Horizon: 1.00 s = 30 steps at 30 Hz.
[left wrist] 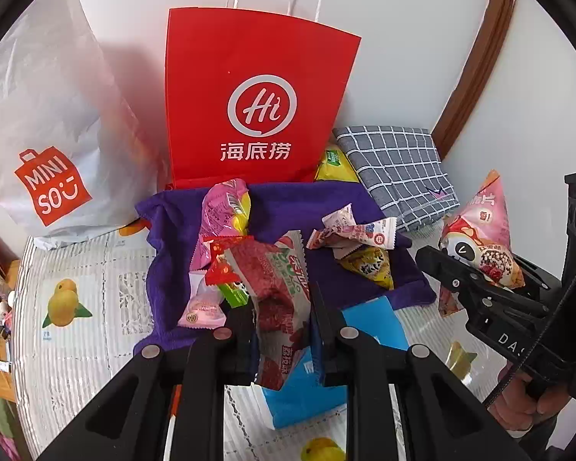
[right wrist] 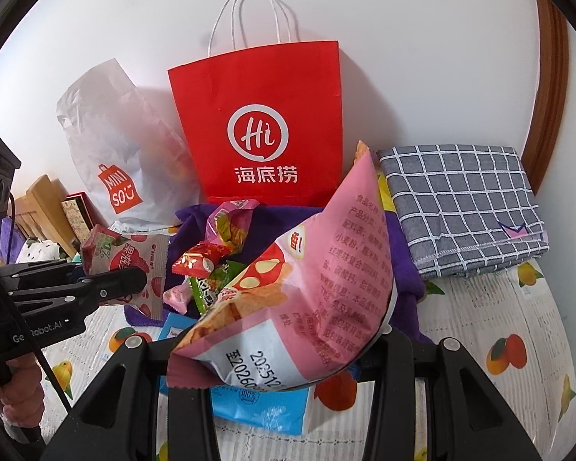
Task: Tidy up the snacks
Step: 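Carry the pink chip bag and lychee packet over the purple towel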
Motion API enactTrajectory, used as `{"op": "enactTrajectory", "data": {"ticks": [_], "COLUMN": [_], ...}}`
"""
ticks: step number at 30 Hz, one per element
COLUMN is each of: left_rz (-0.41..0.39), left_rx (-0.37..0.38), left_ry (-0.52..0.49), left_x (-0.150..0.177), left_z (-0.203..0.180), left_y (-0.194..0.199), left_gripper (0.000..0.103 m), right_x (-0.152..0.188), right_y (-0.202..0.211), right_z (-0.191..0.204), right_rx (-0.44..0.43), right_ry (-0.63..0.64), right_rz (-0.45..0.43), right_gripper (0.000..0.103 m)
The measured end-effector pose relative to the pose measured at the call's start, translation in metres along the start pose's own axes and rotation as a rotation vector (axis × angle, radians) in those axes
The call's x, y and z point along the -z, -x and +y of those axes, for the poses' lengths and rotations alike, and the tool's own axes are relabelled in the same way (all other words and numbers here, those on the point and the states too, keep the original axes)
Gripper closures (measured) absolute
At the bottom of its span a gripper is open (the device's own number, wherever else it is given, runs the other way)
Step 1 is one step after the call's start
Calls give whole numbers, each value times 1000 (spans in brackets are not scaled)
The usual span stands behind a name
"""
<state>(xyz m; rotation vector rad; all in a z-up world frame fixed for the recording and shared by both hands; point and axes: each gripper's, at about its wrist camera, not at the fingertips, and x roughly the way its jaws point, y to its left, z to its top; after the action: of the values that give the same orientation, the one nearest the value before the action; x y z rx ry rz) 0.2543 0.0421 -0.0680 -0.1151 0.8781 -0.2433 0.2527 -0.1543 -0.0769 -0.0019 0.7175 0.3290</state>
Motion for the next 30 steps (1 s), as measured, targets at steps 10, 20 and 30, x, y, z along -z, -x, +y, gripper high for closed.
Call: {"op": "enactTrajectory", "data": {"ticks": [10,20,30], "left_rz": [8,18,38], "left_rx": [-11,-15,-38], "left_ry": [0,15,18], "left_x": [-13,-20,-28], "left_z": [5,15,22], "left_y": [-15,-33,-56], "left_gripper": [83,83,83], "right_x": [-13,-30,-34], "right_y": [-23,-43,-66], "right_z": [-6,-14,-19], "right_rx": [-14,-9,-1], "right_ry": [-4,-4,7], "right_rz": [16,29,49], "right_gripper": [62,62,62]}}
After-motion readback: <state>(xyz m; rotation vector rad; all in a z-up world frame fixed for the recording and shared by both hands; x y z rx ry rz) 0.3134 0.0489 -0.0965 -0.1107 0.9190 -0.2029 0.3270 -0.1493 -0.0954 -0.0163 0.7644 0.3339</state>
